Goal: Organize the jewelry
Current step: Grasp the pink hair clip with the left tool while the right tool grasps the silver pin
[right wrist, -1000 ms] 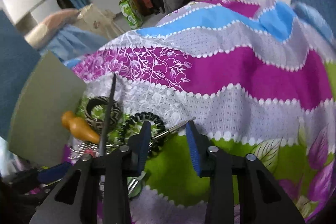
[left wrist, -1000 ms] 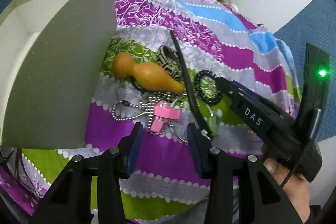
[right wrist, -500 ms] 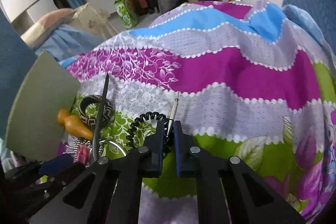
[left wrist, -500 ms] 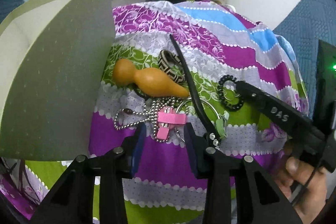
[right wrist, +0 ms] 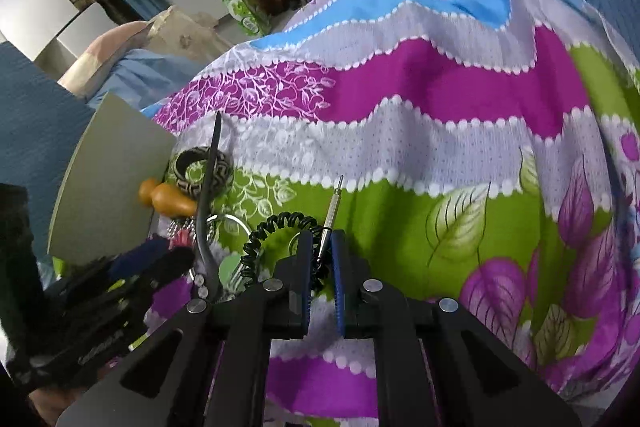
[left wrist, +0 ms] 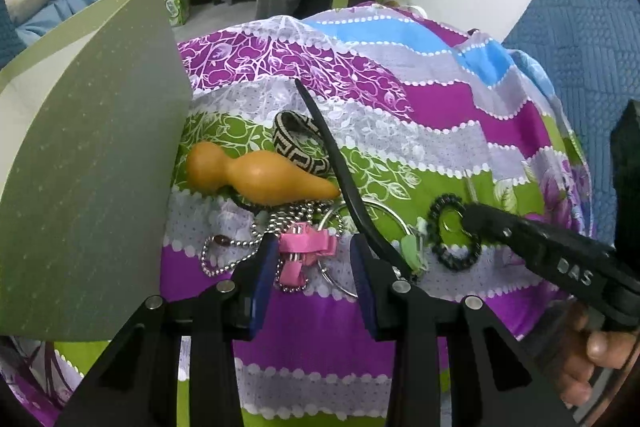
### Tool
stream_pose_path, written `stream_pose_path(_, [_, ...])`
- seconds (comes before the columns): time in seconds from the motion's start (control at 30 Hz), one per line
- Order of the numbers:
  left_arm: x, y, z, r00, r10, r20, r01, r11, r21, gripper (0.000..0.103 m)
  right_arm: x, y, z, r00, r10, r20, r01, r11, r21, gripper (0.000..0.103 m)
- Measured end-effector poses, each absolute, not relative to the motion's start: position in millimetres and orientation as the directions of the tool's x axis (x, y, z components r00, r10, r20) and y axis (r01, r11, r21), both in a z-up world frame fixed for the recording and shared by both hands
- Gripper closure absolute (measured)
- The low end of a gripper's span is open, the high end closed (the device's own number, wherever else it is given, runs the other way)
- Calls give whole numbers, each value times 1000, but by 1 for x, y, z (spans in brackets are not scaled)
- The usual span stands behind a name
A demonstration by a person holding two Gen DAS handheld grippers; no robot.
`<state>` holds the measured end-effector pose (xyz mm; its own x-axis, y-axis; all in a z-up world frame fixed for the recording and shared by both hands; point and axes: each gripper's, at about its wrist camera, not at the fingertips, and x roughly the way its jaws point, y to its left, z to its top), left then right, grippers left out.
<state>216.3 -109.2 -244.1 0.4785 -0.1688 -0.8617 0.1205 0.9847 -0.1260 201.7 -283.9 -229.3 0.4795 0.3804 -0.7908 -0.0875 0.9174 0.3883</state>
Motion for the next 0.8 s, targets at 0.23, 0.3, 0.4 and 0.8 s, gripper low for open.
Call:
stream_pose_path(0.23, [217,-102,-244,479,-201,-855,105,980,-171,89,196,-289,-231,465,404,-788,-71,904,422,95])
stream_pose_path(0.3, [215,-101,-241,475,-231,-849,105,973,-206,89,196,-289,-232,463,405,-789,-67,903,424,94])
stream_pose_path(0.4, [211,-100,-233,476,-260,-840,114,965,-234,89,196,-290,-232,462,419,-781,-63,894,443,87])
stream_pose_path(0.8, [189,-95,-209,475,-307,-825,143,952,-272,89,201,-293,-237,471,408,-782,-35,895,445,97])
